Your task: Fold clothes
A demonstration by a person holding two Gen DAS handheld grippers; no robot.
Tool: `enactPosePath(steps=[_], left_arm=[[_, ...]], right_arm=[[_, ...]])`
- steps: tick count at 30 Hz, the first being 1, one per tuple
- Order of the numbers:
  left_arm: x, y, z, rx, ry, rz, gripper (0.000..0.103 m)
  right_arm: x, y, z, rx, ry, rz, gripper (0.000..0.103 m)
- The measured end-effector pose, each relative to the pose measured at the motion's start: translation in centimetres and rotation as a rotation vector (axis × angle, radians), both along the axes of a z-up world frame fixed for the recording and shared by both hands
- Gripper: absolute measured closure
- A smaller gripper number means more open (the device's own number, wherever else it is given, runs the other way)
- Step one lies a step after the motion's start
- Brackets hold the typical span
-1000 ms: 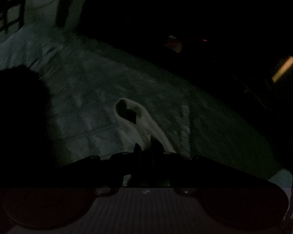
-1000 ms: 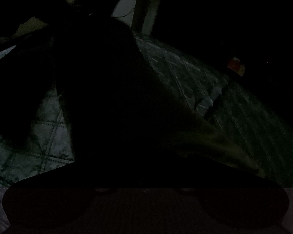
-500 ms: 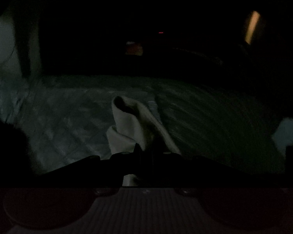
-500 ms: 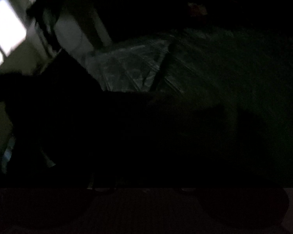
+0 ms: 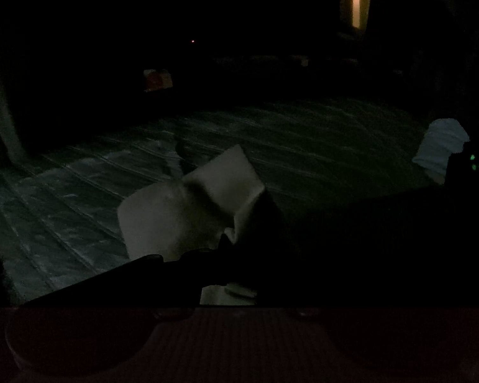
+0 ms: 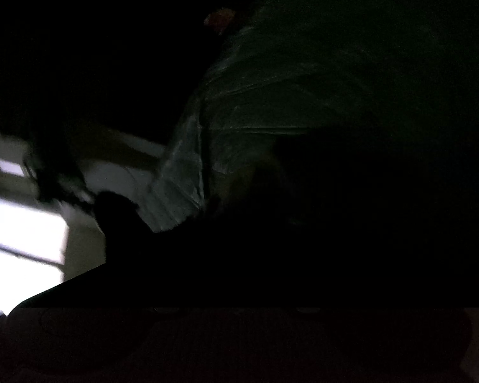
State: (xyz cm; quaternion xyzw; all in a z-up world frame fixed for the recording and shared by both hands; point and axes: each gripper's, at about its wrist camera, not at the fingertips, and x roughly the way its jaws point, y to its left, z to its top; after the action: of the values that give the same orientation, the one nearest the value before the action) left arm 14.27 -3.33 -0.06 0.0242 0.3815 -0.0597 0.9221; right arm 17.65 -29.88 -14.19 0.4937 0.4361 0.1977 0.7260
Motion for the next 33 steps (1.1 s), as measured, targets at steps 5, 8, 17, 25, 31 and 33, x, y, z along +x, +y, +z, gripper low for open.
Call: enactPosePath(steps=[5,8,17,25,31,33], left_arm=[[0.9,-2.5,-1.2,-0.018,0.007,-0.044,0.094],[1.2,-3.8,-2.1,-0.041,0.025,-0.078,0.094],[2.4,-5.0,-4.2,-0.128,0.052,-0.047,0.092],[3.2,-5.0,-5.9,-0.221,0.073,-0.046,0.086],[1.1,-5.8,-4.0,-0.256,-0.038,-0.158,0.080],[-0.3,-6.0,-3.2,-0.182,-0.074,-0.201,0.079]], right_arm=[[-0.3,0.0,-0.7,0.020,0.018,-0.020,0.085],[-0.3,-0.1,-1.1,0.050,0.039,-0.045,0.087],[-1.0,-1.3,-0.3,0.080,0.025,-0.172,0.085],[-1.9,-3.1,2.5,-0.004,-0.091,-0.303,0.071],[-2.3,-3.5,4.5,-0.007,-0.202,-0.304,0.052],[-2.4,-3.5,4.8,0.019,-0.221,-0.299,0.052]])
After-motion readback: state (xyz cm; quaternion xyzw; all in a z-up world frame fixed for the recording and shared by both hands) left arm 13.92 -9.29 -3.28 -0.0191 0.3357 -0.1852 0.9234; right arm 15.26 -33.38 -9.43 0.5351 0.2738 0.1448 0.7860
